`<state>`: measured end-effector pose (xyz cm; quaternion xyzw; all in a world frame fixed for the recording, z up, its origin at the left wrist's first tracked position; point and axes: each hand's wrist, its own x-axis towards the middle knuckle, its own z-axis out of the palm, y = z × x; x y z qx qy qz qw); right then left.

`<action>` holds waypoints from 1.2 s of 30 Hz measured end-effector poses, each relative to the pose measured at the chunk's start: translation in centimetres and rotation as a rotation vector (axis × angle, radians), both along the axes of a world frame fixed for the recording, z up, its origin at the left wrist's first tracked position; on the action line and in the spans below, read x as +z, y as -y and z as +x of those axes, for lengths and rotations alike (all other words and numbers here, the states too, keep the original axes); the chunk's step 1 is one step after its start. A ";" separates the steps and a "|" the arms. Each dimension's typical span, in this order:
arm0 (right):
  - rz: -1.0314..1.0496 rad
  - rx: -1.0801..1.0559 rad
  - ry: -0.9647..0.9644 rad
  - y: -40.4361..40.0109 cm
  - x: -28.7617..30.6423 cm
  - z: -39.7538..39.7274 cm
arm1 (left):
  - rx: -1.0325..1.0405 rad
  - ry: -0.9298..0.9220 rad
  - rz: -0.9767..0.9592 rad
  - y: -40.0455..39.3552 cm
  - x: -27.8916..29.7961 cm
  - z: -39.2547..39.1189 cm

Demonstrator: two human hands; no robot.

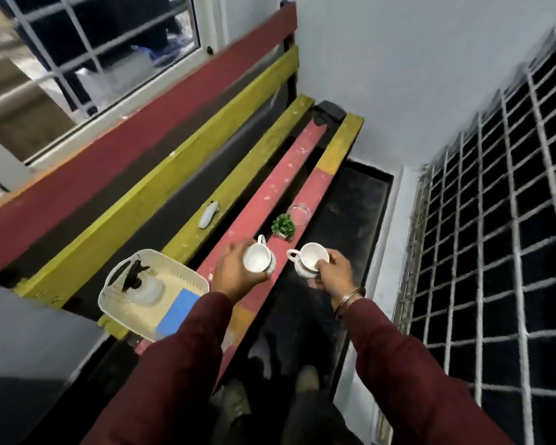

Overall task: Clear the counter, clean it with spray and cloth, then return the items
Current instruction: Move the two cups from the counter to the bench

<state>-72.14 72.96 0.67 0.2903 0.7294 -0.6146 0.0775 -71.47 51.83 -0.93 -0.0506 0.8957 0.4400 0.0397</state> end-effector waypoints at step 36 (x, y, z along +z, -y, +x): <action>0.169 0.367 0.331 1.6 -37.1 -18.8 | 0.291 0.577 -0.198 -6.5 -27.6 -11.8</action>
